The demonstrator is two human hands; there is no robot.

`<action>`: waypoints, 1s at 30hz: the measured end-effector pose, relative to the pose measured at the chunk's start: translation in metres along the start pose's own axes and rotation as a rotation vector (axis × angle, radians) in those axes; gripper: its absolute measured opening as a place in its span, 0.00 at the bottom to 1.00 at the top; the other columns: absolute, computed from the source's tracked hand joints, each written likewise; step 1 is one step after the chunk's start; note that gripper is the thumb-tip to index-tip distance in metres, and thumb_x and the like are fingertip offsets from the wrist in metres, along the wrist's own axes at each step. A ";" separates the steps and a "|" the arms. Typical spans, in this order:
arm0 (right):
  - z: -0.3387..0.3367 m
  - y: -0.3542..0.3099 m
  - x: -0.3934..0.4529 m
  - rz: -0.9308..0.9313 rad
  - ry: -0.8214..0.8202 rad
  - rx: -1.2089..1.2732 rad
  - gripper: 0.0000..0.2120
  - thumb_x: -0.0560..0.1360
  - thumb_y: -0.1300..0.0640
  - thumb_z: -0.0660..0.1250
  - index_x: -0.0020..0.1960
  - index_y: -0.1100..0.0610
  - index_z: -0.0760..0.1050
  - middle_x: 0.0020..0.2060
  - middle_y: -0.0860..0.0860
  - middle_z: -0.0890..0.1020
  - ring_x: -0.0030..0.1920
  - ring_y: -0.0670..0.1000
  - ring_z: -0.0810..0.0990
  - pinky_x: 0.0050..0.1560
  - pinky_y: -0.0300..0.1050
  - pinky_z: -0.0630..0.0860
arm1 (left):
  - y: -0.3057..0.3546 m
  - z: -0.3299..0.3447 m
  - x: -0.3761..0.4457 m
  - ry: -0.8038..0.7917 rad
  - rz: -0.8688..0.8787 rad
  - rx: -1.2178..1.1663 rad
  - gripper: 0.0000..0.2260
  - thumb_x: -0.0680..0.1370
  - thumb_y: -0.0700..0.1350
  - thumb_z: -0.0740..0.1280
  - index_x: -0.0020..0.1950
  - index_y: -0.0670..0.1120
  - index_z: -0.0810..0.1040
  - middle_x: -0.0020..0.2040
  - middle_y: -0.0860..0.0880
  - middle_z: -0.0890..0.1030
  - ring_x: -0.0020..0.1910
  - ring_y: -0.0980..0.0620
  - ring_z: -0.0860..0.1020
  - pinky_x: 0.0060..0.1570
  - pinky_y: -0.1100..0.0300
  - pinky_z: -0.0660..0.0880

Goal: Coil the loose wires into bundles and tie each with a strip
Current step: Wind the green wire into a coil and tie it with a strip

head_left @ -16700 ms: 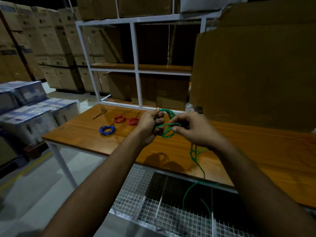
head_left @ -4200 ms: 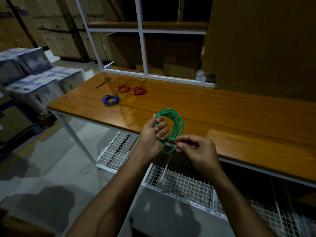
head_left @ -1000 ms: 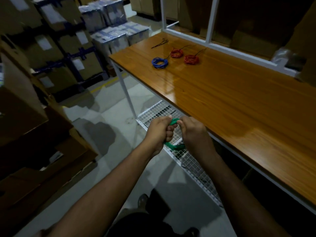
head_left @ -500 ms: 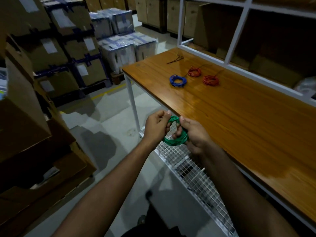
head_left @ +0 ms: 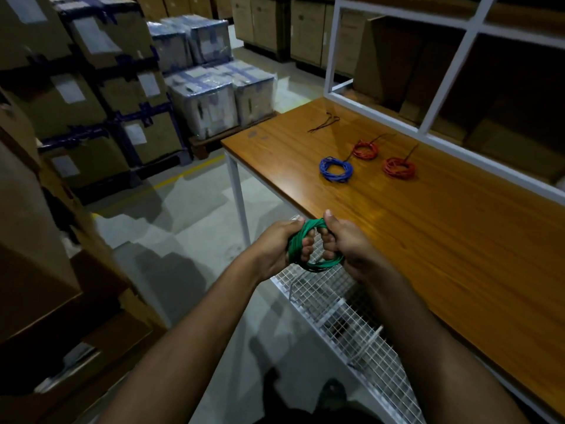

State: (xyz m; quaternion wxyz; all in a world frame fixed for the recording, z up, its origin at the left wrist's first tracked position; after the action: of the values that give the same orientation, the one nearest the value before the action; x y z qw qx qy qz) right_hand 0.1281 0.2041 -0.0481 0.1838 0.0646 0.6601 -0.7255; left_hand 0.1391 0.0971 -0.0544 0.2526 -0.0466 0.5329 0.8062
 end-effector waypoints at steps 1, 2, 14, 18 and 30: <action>-0.004 -0.004 0.010 -0.037 0.030 -0.050 0.20 0.85 0.48 0.54 0.39 0.57 0.68 0.23 0.45 0.65 0.22 0.43 0.60 0.25 0.39 0.59 | 0.001 0.000 0.007 -0.011 -0.035 -0.026 0.18 0.86 0.49 0.54 0.44 0.40 0.74 0.31 0.47 0.72 0.29 0.52 0.72 0.31 0.62 0.71; -0.006 -0.007 0.020 -0.068 0.050 -0.092 0.19 0.85 0.48 0.54 0.40 0.57 0.68 0.24 0.45 0.65 0.23 0.43 0.61 0.25 0.39 0.60 | 0.001 0.000 0.015 -0.015 -0.066 -0.038 0.18 0.86 0.50 0.53 0.43 0.41 0.73 0.31 0.47 0.72 0.29 0.52 0.71 0.31 0.62 0.71; -0.007 -0.067 0.181 -0.077 0.127 -0.056 0.22 0.84 0.45 0.55 0.36 0.56 0.68 0.24 0.48 0.63 0.22 0.46 0.60 0.23 0.38 0.58 | 0.089 -0.057 0.164 0.355 0.096 -0.031 0.22 0.83 0.52 0.59 0.30 0.48 0.67 0.23 0.53 0.61 0.20 0.56 0.55 0.23 0.61 0.50; -0.032 -0.087 0.245 -0.059 0.259 -0.088 0.22 0.80 0.43 0.59 0.35 0.57 0.70 0.23 0.50 0.65 0.22 0.49 0.62 0.26 0.43 0.60 | 0.118 -0.059 0.209 0.313 0.197 0.077 0.19 0.84 0.52 0.60 0.35 0.45 0.71 0.26 0.51 0.64 0.22 0.56 0.59 0.22 0.62 0.55; -0.031 -0.095 0.362 -0.148 0.312 -0.294 0.24 0.81 0.46 0.58 0.29 0.56 0.69 0.25 0.54 0.71 0.26 0.52 0.69 0.30 0.46 0.64 | 0.127 -0.103 0.291 0.266 -0.060 -0.069 0.22 0.85 0.56 0.53 0.35 0.47 0.67 0.25 0.53 0.62 0.21 0.56 0.57 0.19 0.64 0.54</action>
State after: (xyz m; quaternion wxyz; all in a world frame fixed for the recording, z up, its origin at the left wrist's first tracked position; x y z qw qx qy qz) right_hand -0.2444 0.1744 -0.0844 0.0331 0.0998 0.7821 -0.6143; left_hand -0.1918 0.0715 -0.0931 0.2021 -0.1777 0.5322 0.8027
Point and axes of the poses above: each hand's wrist, its own x-axis towards the middle knuckle, its own z-axis out of the palm, y = z × x, the point moved 9 cm from there along x, towards the middle knuckle
